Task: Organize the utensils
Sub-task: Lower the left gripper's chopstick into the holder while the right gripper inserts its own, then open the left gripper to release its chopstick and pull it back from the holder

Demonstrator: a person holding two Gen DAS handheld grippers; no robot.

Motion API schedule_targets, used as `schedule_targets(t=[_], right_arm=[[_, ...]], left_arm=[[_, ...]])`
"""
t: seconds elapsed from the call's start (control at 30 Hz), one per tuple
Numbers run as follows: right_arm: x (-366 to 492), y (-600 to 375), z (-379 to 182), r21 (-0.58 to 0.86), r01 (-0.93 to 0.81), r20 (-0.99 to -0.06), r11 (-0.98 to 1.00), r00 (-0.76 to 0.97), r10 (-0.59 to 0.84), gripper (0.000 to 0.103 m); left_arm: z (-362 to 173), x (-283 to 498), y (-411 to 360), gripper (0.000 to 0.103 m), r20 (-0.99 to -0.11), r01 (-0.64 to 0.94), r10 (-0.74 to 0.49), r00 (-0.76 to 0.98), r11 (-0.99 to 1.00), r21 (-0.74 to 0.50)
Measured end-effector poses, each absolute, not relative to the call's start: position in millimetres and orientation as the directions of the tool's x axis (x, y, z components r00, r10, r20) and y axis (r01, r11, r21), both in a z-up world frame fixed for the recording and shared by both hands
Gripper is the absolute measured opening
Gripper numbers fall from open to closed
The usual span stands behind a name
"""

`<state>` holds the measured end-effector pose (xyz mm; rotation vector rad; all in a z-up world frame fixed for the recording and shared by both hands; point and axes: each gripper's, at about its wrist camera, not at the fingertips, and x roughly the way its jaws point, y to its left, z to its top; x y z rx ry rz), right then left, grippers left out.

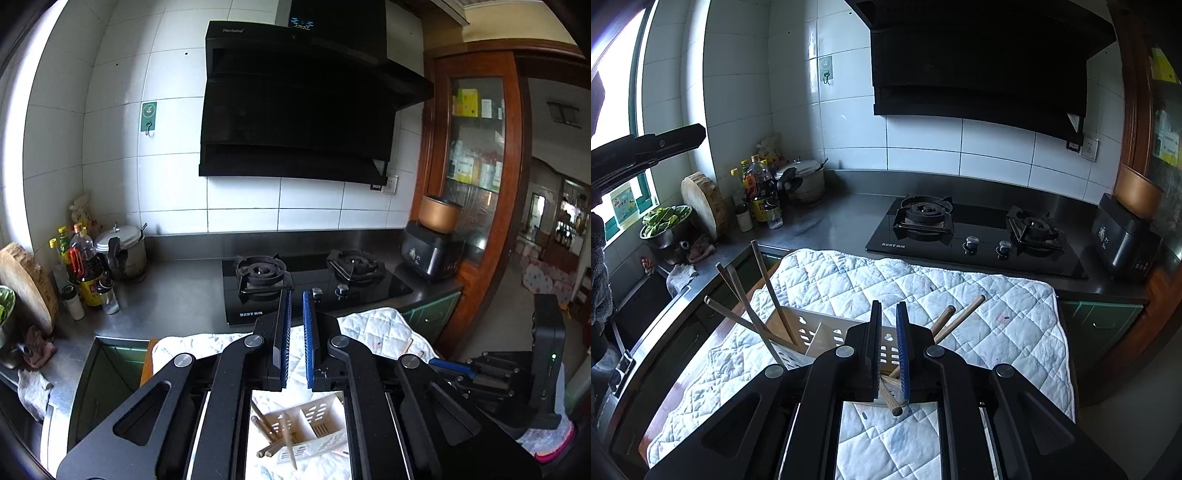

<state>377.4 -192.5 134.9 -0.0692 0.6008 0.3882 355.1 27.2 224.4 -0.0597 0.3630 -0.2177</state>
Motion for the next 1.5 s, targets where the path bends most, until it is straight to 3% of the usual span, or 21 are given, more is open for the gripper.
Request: schedule_targets(t=[0.73,0.8,0.87,1.07,1.13,1.17,1.5], right_arm=[[359.4,-162.1,137.4,0.022,-0.46,-0.551,0.888,0.735,0.394,0.009],[356.7,-152.2,134.1,0.018,-0.487,-0.558,0.873,0.719,0.413,0.009],[353.4,-140.7,129.0,0.016,-0.518,-0.563,0.855,0.702,0.436,0.009],[354.0,-100.5,111.9,0.014,-0.594,-0.58,0.804,0.651,0.491,0.011],[356.7,-90.2,107.5,0.017,-0.617,-0.58,0.787,0.635,0.51,0.029],[357.4,-84.8,105.8,0.007,-0.624,-0.575,0.781,0.637,0.514,0.03],[376.6,-47.3,90.7,-0.036,-0.647,-0.595,0.761,0.626,0.504,0.023]], left_arm=[[193.6,351.0,46.3,0.009,-0.426,0.2,-0.205,0.881,0.978,-0.058],[190.0,345.4,50.5,0.015,-0.426,0.198,-0.204,0.881,0.979,-0.059],[184.6,338.2,56.5,0.036,-0.426,0.194,-0.203,0.882,0.979,-0.065],[165.0,315.8,76.9,0.047,-0.43,0.18,-0.194,0.882,0.981,-0.075],[158.9,308.4,83.7,0.053,-0.429,0.17,-0.187,0.884,0.982,-0.078],[155.2,304.8,87.0,0.057,-0.432,0.169,-0.186,0.883,0.983,-0.078],[109.9,279.5,110.8,0.065,-0.479,0.153,-0.172,0.861,0.985,-0.078]])
